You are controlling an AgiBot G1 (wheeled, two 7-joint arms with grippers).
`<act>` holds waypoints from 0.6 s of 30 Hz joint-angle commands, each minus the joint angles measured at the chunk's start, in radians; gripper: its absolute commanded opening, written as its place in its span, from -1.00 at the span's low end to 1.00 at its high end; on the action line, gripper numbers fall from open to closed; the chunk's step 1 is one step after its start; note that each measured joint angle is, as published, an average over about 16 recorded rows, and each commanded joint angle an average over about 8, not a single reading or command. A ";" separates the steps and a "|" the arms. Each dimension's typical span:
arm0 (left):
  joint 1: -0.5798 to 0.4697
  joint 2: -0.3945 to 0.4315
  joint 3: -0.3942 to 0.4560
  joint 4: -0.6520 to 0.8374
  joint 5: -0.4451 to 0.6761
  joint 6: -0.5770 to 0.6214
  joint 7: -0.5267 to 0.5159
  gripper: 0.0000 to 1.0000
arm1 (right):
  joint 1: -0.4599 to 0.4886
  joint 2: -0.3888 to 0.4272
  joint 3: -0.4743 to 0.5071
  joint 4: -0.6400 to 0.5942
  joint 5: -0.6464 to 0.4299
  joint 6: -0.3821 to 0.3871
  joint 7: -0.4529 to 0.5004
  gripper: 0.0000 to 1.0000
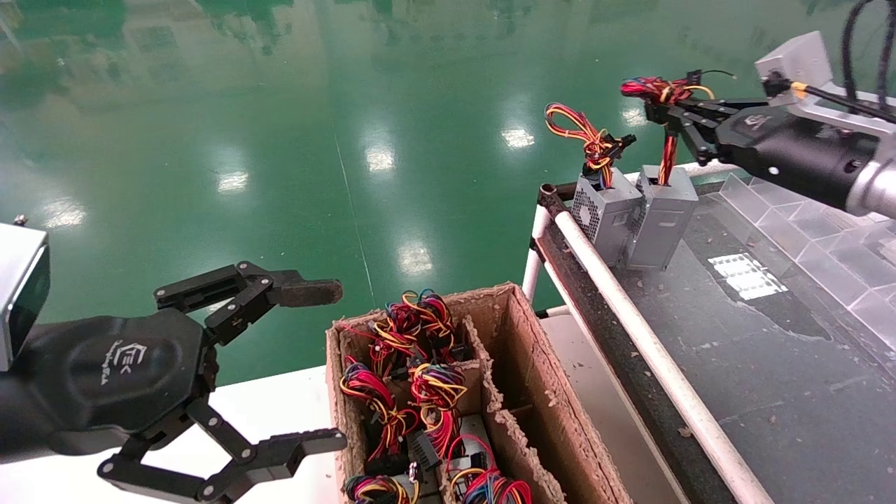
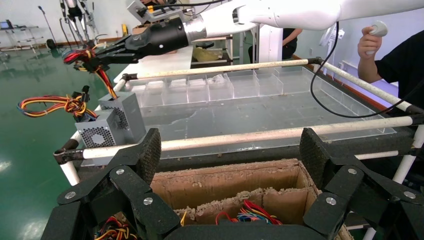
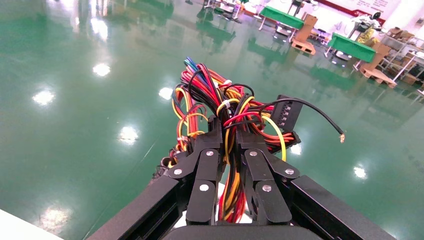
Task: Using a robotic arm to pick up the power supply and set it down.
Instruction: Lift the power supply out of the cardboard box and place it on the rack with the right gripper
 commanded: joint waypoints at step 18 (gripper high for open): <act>0.000 0.000 0.000 0.000 0.000 0.000 0.000 1.00 | 0.045 -0.133 0.002 -0.120 -0.002 0.110 -0.123 -1.00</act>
